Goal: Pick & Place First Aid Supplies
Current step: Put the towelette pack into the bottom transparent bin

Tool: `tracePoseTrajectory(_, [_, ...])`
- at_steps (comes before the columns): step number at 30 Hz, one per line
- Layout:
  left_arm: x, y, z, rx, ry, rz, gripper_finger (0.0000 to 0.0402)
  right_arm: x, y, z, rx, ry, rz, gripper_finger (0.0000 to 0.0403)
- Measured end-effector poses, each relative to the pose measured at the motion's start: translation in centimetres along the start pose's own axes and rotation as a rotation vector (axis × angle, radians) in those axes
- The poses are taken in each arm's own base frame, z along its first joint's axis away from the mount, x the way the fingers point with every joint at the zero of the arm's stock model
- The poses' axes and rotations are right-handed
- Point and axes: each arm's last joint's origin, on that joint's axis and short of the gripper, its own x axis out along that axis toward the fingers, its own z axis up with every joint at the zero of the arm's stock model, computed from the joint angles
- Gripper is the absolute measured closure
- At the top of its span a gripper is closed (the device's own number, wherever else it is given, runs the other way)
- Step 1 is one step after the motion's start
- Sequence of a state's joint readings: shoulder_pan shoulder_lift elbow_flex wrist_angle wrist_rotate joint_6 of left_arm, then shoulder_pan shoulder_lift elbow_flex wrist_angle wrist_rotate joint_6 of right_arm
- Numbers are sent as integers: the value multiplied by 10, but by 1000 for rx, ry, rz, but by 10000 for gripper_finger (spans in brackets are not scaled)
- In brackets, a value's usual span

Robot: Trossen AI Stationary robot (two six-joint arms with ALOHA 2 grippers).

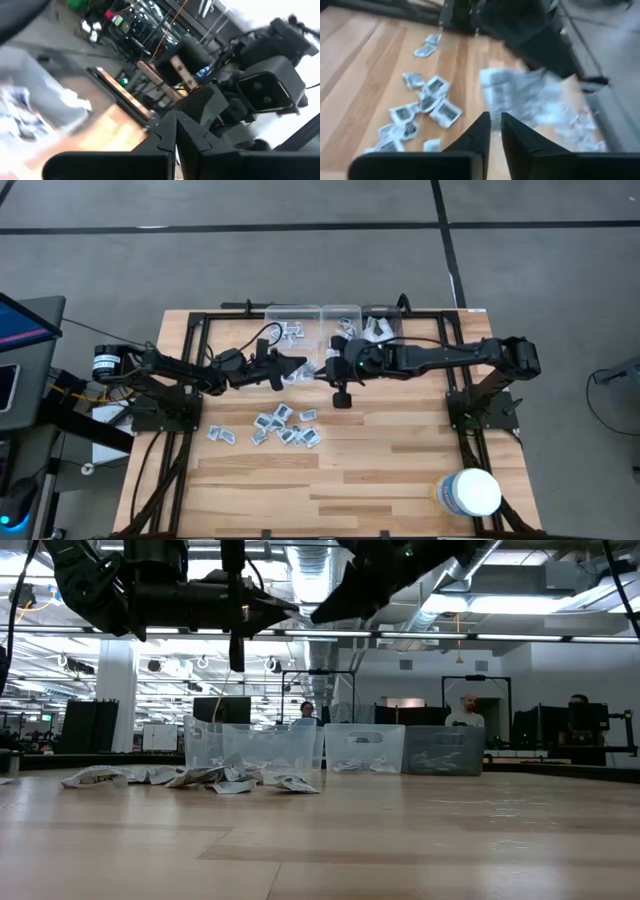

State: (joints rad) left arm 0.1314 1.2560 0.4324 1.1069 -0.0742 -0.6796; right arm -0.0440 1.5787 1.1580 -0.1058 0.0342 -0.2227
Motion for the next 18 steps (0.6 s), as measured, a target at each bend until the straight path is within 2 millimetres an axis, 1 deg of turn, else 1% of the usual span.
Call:
tracePoseTrajectory(3, [0, 2, 1, 182, -1, 17, 397, 1, 7, -6, 43, 24, 19, 344])
tracePoseTrajectory(6, [0, 8, 3, 379, 7, 51, 396, 1, 14, -8, 74, 52, 43, 333])
tracePoseTrajectory(9, [-1, 20, -1, 540, 97, 122, 396, 0, 20, -10, 94, 83, 59, 330])
tracePoseTrajectory(11, [-3, 31, -5, 578, 189, 185, 396, 0, 21, -12, 115, 105, 64, 330])
tracePoseTrajectory(14, [-8, 46, -11, 586, 314, 290, 396, 0, 22, -15, 159, 142, 71, 331])
tracePoseTrajectory(18, [-9, 51, -9, 598, 305, 378, 396, -1, 23, -19, 210, 177, 71, 331])
